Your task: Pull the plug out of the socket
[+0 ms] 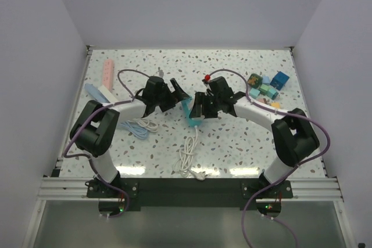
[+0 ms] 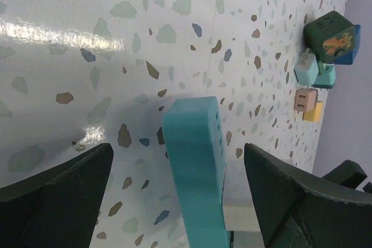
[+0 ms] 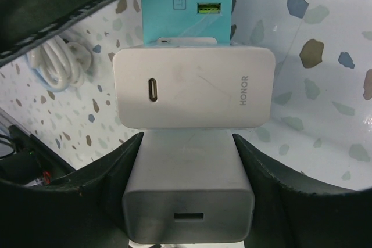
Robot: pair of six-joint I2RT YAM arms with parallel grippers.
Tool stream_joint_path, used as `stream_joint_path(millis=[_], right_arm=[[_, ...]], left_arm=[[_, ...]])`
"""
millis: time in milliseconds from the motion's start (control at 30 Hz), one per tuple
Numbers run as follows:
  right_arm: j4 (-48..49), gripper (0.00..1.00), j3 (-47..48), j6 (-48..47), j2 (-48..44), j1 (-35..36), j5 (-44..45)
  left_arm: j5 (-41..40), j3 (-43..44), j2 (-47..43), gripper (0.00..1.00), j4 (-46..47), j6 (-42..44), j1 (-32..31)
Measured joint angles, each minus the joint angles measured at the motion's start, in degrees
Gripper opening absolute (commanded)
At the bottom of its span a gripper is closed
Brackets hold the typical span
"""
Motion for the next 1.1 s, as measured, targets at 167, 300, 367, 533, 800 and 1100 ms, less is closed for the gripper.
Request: stream_joint_path(millis=[167, 300, 367, 533, 800, 1100], right_arm=[[3.23, 0.00, -0.20, 0.87, -1.49, 0.00, -1.53], [4.44, 0.00, -0.20, 1.11, -1.49, 0.02, -2.95], [4.59, 0.00, -0.20, 1.11, -1.49, 0.04, -3.04], [4.85, 0.00, -0.15, 1.11, -1.49, 0.04, -3.08], [4.61, 0.00, 0.20, 1.53, -1.38, 0.11, -3.08], [3.21, 0.00, 0.76, 0.42, -7.19, -1.42, -2.69]], left_arm=[[0.70, 2.40, 2.47, 1.00, -0.37, -0.26, -0.13], [1.64, 3.89, 3.80, 0.96, -0.37, -0.66, -0.28], [2.29, 4.72, 4.33, 0.88, -0.39, -0.81, -0.48], [4.37, 5.90, 4.76, 0.37, 0.59, -1.75, -1.44], [5.42, 5.42, 4.76, 0.00, 1.95, -2.19, -1.16], [4.74, 1.40, 4.76, 0.00, -0.07, 2.32, 1.46]])
